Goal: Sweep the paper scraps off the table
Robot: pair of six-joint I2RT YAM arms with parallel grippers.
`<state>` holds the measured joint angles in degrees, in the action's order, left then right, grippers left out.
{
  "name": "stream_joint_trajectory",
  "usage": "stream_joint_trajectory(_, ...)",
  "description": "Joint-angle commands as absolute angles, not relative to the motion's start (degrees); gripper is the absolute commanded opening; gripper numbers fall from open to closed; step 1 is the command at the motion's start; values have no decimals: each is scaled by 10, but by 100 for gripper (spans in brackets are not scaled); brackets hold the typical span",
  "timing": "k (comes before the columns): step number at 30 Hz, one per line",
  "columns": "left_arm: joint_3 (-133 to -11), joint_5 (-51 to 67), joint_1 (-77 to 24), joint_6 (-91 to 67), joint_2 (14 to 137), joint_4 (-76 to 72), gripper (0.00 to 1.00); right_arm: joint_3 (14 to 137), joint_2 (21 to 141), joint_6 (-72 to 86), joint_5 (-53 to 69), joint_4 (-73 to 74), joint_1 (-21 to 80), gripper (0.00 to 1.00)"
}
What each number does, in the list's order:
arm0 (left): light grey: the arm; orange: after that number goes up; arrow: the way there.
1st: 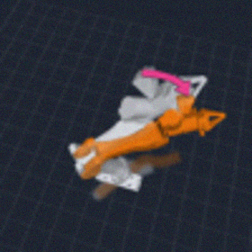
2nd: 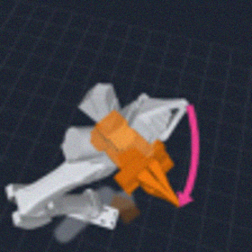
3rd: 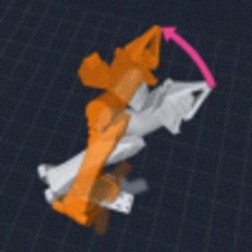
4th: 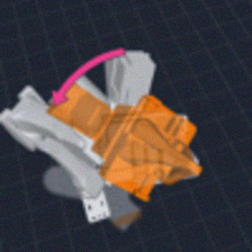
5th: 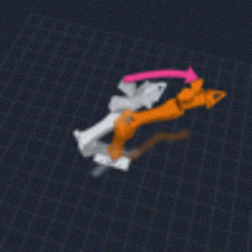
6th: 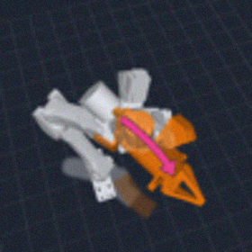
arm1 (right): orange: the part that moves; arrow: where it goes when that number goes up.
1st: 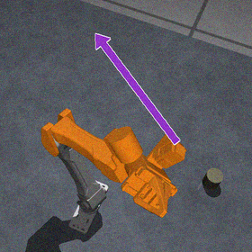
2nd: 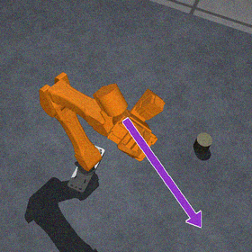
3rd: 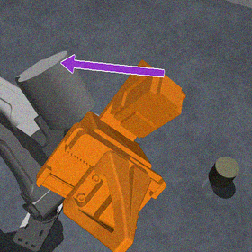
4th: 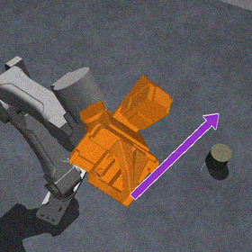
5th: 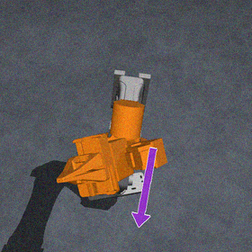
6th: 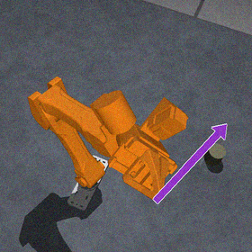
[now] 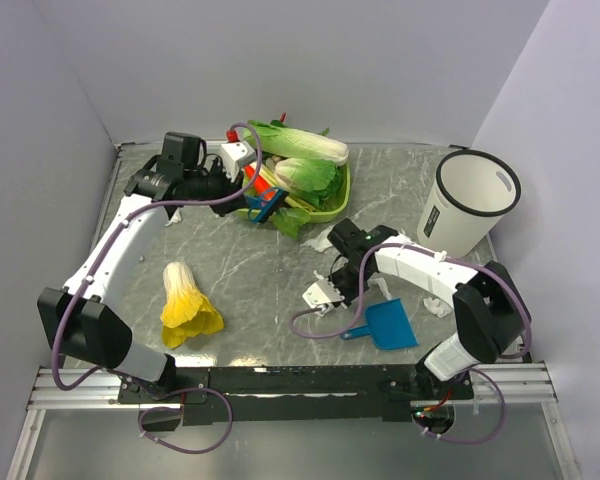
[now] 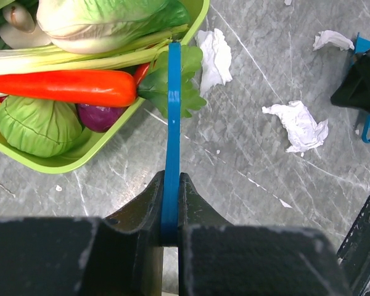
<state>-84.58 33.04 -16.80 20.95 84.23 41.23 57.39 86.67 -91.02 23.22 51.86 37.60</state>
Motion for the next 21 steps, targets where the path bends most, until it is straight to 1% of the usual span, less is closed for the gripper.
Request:
stream_joint_trajectory(1,-869,322,-166,226,810,412,1,614,882,-936,249,520,381,19)
stream_joint_trajectory(2,-870,318,-166,230,808,413,1,620,880,-918,248,531,377,24)
stream_joint_trajectory(3,-868,309,-165,233,806,414,1,623,870,-914,250,543,368,36)
stream_joint_trajectory(5,-863,308,-163,239,799,417,1,619,859,-916,260,597,334,44)
stream_joint_trajectory(6,-860,308,-163,242,797,419,1,614,854,-916,262,615,320,53)
stream_joint_trajectory(9,-856,319,-161,247,798,425,1,598,850,-917,247,667,266,64)
stream_joint_trajectory(12,-859,324,-159,245,803,424,1,563,823,-928,237,656,238,64)
stream_joint_trajectory(15,-863,323,-159,245,809,423,1,544,811,-925,245,638,240,60)
stream_joint_trajectory(20,-862,330,-159,244,813,425,1,545,845,-880,251,607,253,54)
stream_joint_trajectory(21,-862,330,-160,243,814,425,1,541,858,-875,244,582,259,53)
